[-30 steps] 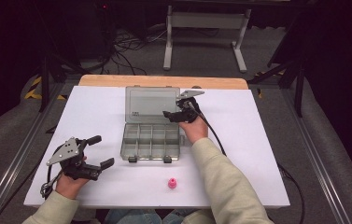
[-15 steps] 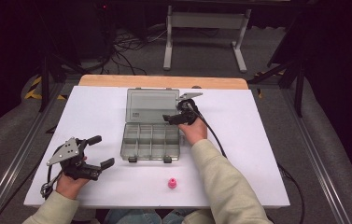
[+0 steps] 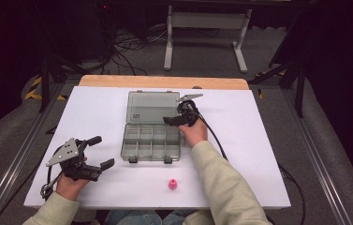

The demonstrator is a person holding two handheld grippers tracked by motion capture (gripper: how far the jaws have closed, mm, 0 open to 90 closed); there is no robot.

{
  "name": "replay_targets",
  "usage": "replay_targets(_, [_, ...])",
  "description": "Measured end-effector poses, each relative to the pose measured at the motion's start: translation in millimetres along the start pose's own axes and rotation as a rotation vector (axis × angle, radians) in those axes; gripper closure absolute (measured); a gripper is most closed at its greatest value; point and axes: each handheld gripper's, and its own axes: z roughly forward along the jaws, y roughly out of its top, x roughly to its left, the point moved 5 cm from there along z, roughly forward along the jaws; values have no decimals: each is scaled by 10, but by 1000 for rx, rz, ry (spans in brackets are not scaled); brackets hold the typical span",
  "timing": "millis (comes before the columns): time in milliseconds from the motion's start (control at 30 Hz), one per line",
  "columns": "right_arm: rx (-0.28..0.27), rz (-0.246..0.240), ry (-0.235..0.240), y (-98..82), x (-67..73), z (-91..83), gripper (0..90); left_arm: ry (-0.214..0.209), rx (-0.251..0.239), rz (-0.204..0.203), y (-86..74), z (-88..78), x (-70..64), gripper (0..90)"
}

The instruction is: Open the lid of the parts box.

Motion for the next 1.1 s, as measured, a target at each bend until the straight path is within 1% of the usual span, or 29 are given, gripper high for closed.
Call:
replay_targets(200, [-1, 14, 0, 2, -17, -18, 168, 2, -5, 1, 4, -2, 0, 21])
replay_targets(267, [-2, 15, -8, 7, -28, -42, 162, 1, -8, -3, 6, -4, -4, 21])
replay_targets(367, [-2, 28, -11, 12, -48, -84, 161, 3, -9, -7, 6, -5, -4, 21])
replay_targets(400, [1, 36, -17, 12, -62, -115, 161, 4, -9, -3, 7, -7, 0, 21])
replay_targets(433, [-7, 51, -13, 22, -69, -175, 157, 5, -10, -2, 9, -9, 2, 21])
replay_targets(467, [-7, 51, -13, 22, -69, -175, 157, 7, -12, 0, 11, -10, 6, 21])
replay_targets(567, [-33, 35, -14, 53, -54, -295, 154, 11, -17, 1, 17, -15, 12, 20])
replay_targets(600, [-47, 20, -11, 78, -32, -383, 145, 9, -14, -4, 17, -21, 12, 19])
replay_targets(633, [-47, 20, -11, 78, -32, -383, 145, 9, -14, -4, 17, -21, 12, 17])
replay_targets(667, [-51, 13, -9, 91, -18, -431, 137, 11, -11, -1, 15, -26, 16, 17])
replay_targets(700, [-65, -3, -3, 118, 14, -530, 130, 13, -8, -3, 14, -34, 14, 15])
replay_targets(733, [-65, -3, -3, 118, 14, -530, 130, 16, -15, 0, 17, -39, 16, 15])
replay_targets(767, [-77, -12, 2, 130, 32, -578, 129, 21, -19, 1, 23, -54, 21, 14])
replay_targets(800, [-85, -21, 3, 139, 64, -649, 122, 23, -19, -2, 26, -63, 24, 12])
replay_targets(867, [-99, -36, 2, 146, 106, -726, 113, 23, -28, -5, 33, -72, 30, 8])
replay_targets(900, [-106, -43, 5, 146, 124, -757, 109, 23, -21, -10, 35, -80, 31, 8])
replay_targets(933, [-116, -51, 12, 146, 148, -796, 104, 22, -21, -5, 40, -81, 34, 8])
replay_targets(967, [-134, -59, 35, 137, 203, -875, 93, 20, -24, -5, 51, -84, 22, 9])
replay_targets(1000, [-135, -67, 39, 131, 230, -909, 88, 18, -23, -2, 55, -87, 21, 9])
replay_targets(1033, [-135, -67, 39, 131, 230, -909, 88, 18, -23, -2, 55, -87, 21, 9])
replay_targets(1067, [-141, -79, 42, 124, 258, -948, 87, 17, -23, 2, 59, -87, 23, 9])
replay_targets(1100, [-150, -90, 42, 117, 286, -987, 86, 15, -24, -2, 59, -85, 17, 8])
